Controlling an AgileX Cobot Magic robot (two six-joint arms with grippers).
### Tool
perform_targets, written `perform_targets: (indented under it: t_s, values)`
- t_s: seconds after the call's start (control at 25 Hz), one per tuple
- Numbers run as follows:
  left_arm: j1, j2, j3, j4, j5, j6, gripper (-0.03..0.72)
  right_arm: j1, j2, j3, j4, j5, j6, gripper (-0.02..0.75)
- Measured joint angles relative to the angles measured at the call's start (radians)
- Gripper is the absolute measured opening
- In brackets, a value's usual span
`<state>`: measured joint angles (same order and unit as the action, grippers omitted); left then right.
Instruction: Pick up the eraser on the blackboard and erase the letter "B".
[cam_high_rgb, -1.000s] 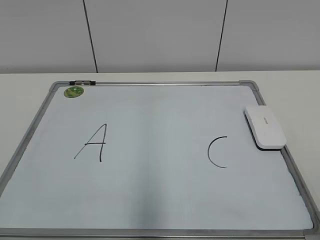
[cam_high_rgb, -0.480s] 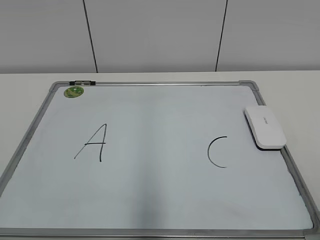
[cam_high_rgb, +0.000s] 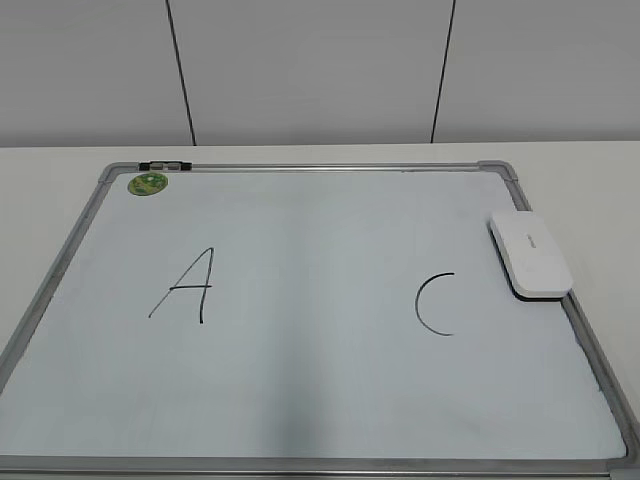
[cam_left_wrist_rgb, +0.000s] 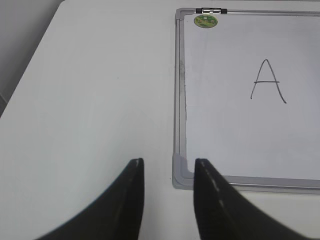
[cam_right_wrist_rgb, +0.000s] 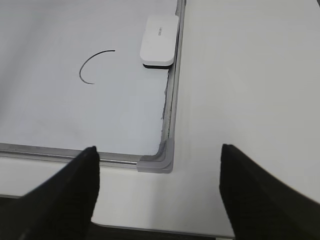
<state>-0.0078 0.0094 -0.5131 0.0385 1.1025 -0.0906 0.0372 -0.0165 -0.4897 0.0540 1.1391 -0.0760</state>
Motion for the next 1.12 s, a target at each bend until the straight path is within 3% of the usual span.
perform_targets:
  t_s: [1.12]
  values:
    - [0.0, 0.0, 0.0, 0.0, 0.0, 0.0, 0.242, 0.0, 0.0, 0.0, 0.0, 0.002, 0.0, 0.555]
